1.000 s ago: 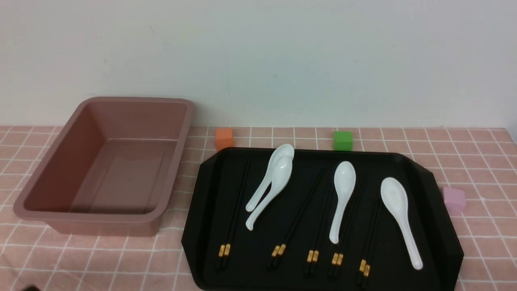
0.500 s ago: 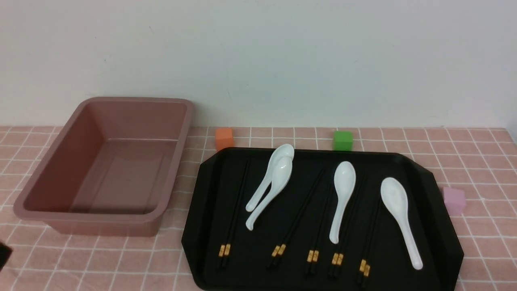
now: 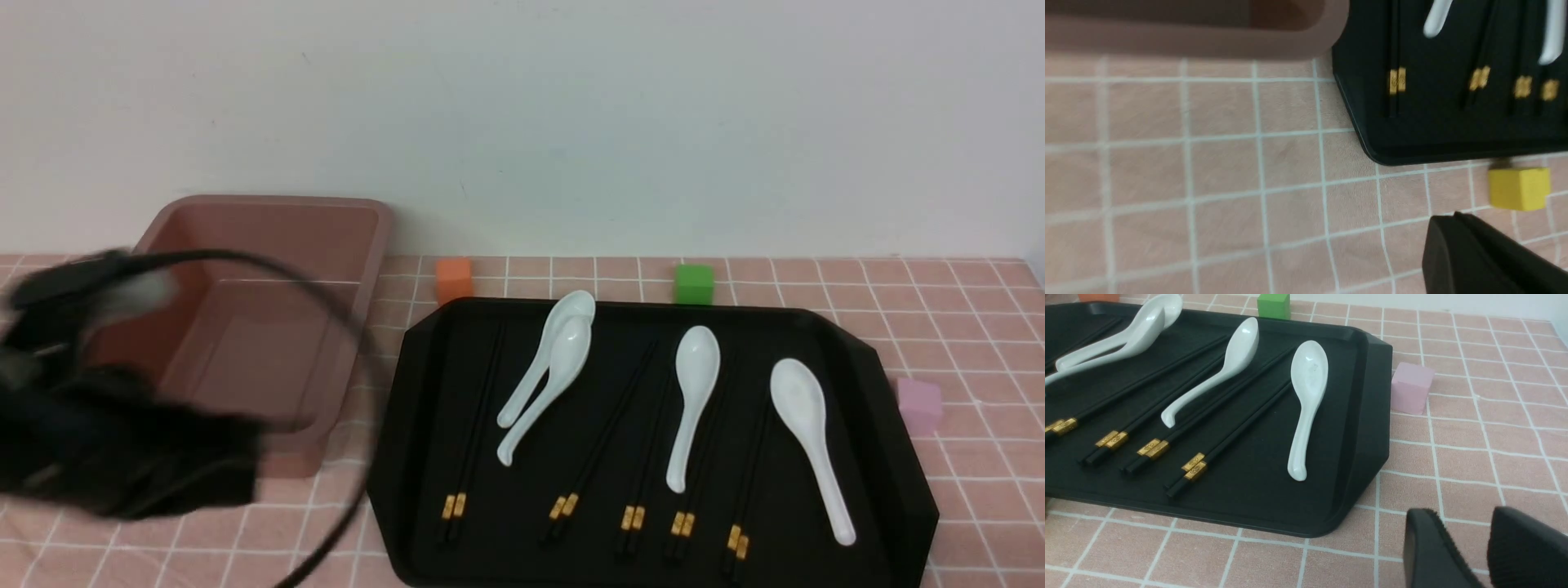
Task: On pink tablecloth take chopsticks from black tray and put them in box.
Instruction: 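Reach over to the black tray and grasp a pair of chopsticks with the left gripper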
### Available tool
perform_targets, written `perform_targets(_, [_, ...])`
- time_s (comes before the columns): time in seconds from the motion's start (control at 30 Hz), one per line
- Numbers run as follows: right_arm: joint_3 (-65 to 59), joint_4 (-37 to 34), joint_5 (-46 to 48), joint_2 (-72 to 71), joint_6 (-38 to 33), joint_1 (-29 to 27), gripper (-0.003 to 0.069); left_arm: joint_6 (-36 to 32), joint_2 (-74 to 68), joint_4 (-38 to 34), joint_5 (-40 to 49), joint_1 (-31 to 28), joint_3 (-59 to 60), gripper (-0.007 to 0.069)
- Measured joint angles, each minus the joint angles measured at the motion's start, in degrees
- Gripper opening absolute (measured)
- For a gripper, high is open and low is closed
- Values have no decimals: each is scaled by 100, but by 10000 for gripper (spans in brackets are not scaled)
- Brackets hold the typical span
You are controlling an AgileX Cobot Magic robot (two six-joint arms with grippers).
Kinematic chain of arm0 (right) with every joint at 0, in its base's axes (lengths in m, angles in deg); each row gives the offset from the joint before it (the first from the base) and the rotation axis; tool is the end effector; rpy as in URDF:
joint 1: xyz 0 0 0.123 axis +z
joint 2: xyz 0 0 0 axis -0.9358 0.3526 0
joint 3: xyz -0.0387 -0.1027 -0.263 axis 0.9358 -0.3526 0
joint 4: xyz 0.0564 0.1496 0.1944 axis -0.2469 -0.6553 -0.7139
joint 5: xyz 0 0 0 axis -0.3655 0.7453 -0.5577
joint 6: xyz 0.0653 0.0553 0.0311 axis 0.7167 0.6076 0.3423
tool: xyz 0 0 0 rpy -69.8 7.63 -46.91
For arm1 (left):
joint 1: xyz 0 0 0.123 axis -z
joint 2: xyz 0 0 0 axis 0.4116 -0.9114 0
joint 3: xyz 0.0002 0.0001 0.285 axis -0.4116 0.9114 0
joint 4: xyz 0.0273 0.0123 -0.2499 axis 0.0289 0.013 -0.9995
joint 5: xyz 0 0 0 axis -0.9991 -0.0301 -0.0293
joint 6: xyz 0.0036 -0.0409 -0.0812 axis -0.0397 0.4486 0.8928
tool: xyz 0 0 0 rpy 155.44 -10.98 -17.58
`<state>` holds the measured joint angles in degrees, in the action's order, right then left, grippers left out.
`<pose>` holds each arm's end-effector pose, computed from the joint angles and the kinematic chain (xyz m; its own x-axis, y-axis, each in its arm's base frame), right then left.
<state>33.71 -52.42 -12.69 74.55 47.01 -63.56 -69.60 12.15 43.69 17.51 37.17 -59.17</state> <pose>0.0519 0.0050 0.1737 -0.3022 -0.0096 -0.9532 -0.0924 0.9955 0.0193 0.2195 -0.0767 0.2750 -0.9040 -0.0711 -0.4215 0.1043 0.9196 -0.3788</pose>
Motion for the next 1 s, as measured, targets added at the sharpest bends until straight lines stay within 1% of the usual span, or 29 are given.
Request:
perform_targets(0.07, [0, 0, 0, 0, 0, 0, 240, 90, -584, 176, -5, 436, -378, -13])
perform_targets(0.1, [0, 0, 0, 0, 0, 0, 240, 90, -646, 229, -5, 546, -420, -13])
perform_targets(0.13, [0, 0, 0, 0, 0, 0, 240, 234, -940, 352, -5, 770, -643, -13])
perform_targets(0.17, [0, 0, 0, 0, 0, 0, 240, 453, -1217, 551, 0, 1052, -871, -13])
perform_targets(0.2, [0, 0, 0, 0, 0, 0, 240, 908, -1639, 984, 38, 1520, -1245, -13])
perform_targets(0.23, [0, 0, 0, 0, 0, 0, 240, 1162, -1847, 1143, 82, 1657, -1436, -13])
perform_targets(0.27, [0, 0, 0, 0, 0, 0, 240, 1598, -2204, 1581, 201, 1933, -1775, -13])
perform_targets(0.33, [0, 0, 0, 0, 0, 0, 240, 1884, -2457, 1852, 316, 2088, -2015, -13])
perform_targets(0.37, [0, 0, 0, 0, 0, 0, 240, 2183, -2754, 2158, 471, 2243, -2292, -13])
perform_targets(0.43, [0, 0, 0, 0, 0, 0, 240, 2519, -3223, 2526, 739, 2334, -2709, -13])
perform_targets(0.5, [0, 0, 0, 0, 0, 0, 240, 2646, -3624, 2803, 957, 2351, -3033, -13])
perform_targets(0.6, [0, 0, 0, 0, 0, 0, 240, 2665, -3987, 2938, 1078, 2293, -3288, 0])
perform_targets(0.73, [0, 0, 0, 0, 0, 0, 240, 2560, -4098, 2896, 1054, 2207, -3345, 69])
perform_targets(0.77, [0, 0, 0, 0, 0, 0, 240, 2483, -4098, 2872, 1027, 2190, -3352, 111])
perform_targets(0.8, [0, 0, 0, 0, 0, 0, 240, 2453, -4098, 2858, 1015, 2190, -3352, 130])
perform_targets(0.83, [0, 0, 0, 0, 0, 0, 240, 2415, -4098, 2826, 952, 2190, -3352, 181])
perform_targets(0.9, [0, 0, 0, 0, 0, 0, 240, 2394, -4098, 2788, 850, 2190, -3352, 250])
perform_targets(0.93, [0, 0, 0, 0, 0, 0, 240, 2384, -4098, 2784, 756, 2190, -3352, 299])
perform_targets(0.97, [0, 0, 0, 0, 0, 0, 240, 2382, -4098, 2784, 743, 2190, -3352, 305])
perform_targets(1.0, [0, 0, 0, 0, 0, 0, 240, 2374, -4101, 2784, 652, 2190, -3352, 338])
